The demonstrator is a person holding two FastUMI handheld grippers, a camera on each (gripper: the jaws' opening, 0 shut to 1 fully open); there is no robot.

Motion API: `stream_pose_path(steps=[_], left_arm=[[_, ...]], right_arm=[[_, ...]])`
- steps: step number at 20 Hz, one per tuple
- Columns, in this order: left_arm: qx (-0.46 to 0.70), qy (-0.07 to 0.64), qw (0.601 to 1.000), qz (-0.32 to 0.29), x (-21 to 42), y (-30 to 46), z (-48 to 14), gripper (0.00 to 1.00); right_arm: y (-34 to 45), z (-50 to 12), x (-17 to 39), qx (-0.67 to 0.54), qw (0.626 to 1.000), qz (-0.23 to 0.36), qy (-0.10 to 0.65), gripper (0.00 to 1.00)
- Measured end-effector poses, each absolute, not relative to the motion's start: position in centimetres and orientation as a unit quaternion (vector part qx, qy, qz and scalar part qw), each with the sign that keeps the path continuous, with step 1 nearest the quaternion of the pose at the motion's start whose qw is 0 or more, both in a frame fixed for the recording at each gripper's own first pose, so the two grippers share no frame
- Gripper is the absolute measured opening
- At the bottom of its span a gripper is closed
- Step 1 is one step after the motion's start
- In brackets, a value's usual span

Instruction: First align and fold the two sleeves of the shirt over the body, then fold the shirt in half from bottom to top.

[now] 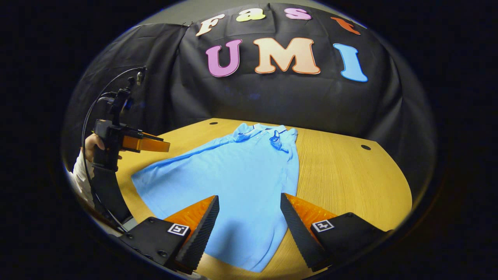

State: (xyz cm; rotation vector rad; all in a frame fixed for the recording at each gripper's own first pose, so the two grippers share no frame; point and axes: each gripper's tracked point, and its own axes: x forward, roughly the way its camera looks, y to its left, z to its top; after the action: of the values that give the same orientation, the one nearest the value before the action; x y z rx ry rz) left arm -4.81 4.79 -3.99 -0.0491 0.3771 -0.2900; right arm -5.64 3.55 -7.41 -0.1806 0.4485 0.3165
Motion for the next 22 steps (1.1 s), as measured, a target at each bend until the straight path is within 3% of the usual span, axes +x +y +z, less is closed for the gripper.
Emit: stream_pose_path(steps=[1,2,10,22], left_arm=[[-0.028,0.188,0.971,-0.144,-6.1,4.6,-4.7,0.96],[-0.031,0.193,0.97,-0.144,-7.3,4.5,-5.5,0.96],[-0.017,0.207,0.97,-0.123,-11.5,4.2,-8.6,0.96],[-0.005,0.216,0.969,-0.119,-11.8,3.3,-10.7,0.98]], right_arm=[[3.5,-8.0,-6.4,-0.093,0.957,0.156,0.227,0.95],[3.4,-8.4,-7.0,-0.089,0.956,0.156,0.233,0.99],[2.4,-11.1,-9.2,-0.084,0.95,0.145,0.265,0.98],[2.1,-11.7,-10.3,-0.07,0.952,0.136,0.264,0.99]])
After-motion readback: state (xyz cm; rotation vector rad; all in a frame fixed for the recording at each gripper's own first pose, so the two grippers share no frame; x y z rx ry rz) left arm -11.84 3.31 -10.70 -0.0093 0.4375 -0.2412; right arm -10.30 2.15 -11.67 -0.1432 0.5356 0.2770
